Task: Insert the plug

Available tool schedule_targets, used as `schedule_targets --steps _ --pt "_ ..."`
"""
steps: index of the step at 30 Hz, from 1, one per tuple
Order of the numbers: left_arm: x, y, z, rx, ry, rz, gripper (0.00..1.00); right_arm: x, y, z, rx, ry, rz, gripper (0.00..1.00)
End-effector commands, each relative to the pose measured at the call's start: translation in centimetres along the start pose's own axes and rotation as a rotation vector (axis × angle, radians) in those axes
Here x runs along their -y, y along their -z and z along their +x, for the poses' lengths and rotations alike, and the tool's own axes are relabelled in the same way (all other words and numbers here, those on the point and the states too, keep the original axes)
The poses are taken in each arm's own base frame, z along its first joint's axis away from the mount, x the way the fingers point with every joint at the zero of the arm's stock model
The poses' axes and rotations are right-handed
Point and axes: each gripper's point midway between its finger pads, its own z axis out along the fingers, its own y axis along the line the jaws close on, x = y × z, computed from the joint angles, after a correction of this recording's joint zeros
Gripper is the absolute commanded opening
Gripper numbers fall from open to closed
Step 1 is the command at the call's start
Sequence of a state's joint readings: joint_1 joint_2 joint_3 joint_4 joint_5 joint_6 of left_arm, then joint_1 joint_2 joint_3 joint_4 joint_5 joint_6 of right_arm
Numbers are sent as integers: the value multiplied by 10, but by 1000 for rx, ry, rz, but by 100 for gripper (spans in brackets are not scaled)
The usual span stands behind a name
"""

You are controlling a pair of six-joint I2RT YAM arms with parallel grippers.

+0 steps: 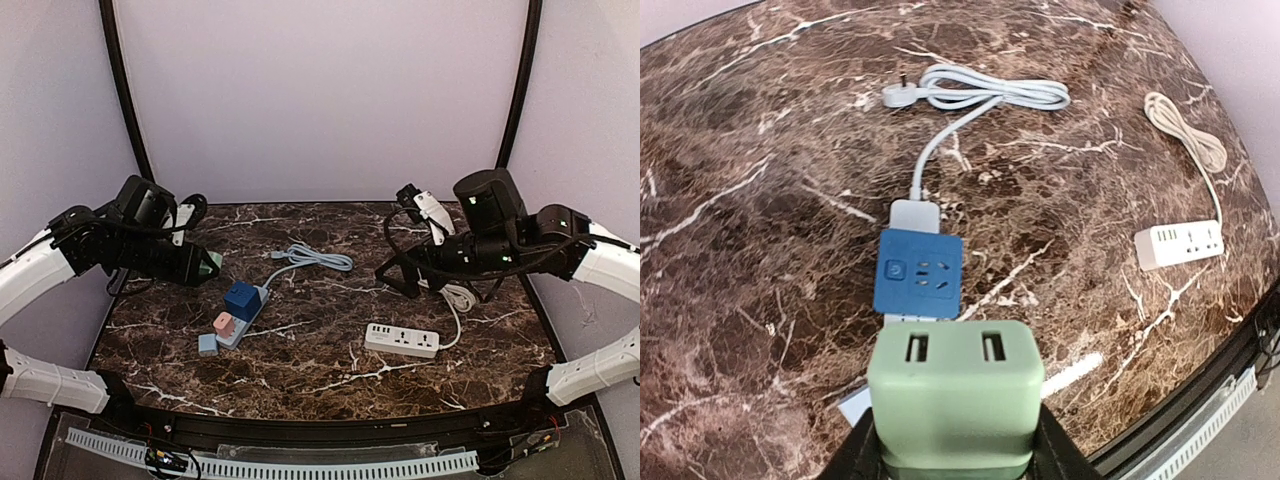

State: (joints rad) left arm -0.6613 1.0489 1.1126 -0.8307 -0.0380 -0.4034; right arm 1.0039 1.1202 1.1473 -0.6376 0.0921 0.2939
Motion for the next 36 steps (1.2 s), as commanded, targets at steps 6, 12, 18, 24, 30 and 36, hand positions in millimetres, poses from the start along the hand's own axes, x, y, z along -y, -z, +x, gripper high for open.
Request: schedule_targets --steps 6,12,18,24,30,36 --pt "83 -8 -38 93 -286 163 1 -8 12 -16 -102 -193 -189 99" --pt "127 -13 -48 102 -396 243 1 -5 16 -26 -162 -339 -279 99" --pt "168 -21 -49 95 -494 309 1 -15 26 -37 -172 -412 -374 99" --pt "209 -25 -44 97 -590 391 1 -23 25 -38 -217 -479 -426 97" --pt "241 -29 -38 87 -652 442 1 -27 23 -39 -245 -518 -449 95" --pt "267 -32 -33 91 -688 482 1 -28 17 -35 -286 -560 -451 92"
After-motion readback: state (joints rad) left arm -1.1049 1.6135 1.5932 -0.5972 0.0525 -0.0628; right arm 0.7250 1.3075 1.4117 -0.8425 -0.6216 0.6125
